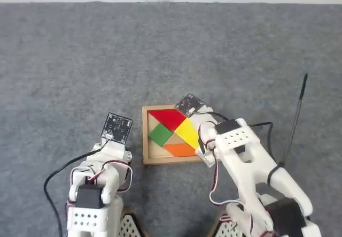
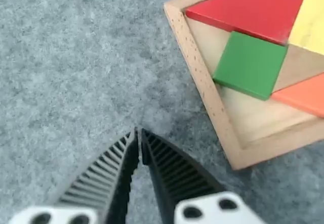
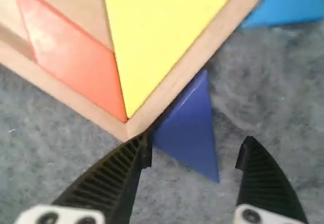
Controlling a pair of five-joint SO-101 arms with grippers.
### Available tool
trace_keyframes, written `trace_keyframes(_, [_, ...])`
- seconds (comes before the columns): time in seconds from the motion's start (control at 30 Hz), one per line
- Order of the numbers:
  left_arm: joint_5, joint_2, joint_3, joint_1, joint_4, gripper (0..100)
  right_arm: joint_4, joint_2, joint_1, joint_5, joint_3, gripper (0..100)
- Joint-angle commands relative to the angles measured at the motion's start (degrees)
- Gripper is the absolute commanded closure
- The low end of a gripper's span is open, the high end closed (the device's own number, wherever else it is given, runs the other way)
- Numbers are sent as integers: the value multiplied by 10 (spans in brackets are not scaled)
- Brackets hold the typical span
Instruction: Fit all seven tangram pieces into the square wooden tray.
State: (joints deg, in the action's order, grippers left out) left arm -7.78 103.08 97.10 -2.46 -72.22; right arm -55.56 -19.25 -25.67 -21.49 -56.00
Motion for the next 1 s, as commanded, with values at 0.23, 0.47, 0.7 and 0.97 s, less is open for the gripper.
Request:
trace_keyframes(0.23, [4, 14, -7, -3, -4, 987, 25, 28, 36, 42, 4, 806])
trace_keyframes(0.47, [4, 14, -7, -3, -4, 987, 27, 40, 62, 62, 22, 853])
trace_keyframes(0.7, [4, 14, -7, -3, -4, 987, 7, 23, 66, 64, 34, 853])
trace_keyframes(0.97, [4, 14, -7, -3, -4, 987, -51, -137, 70, 66, 24, 854])
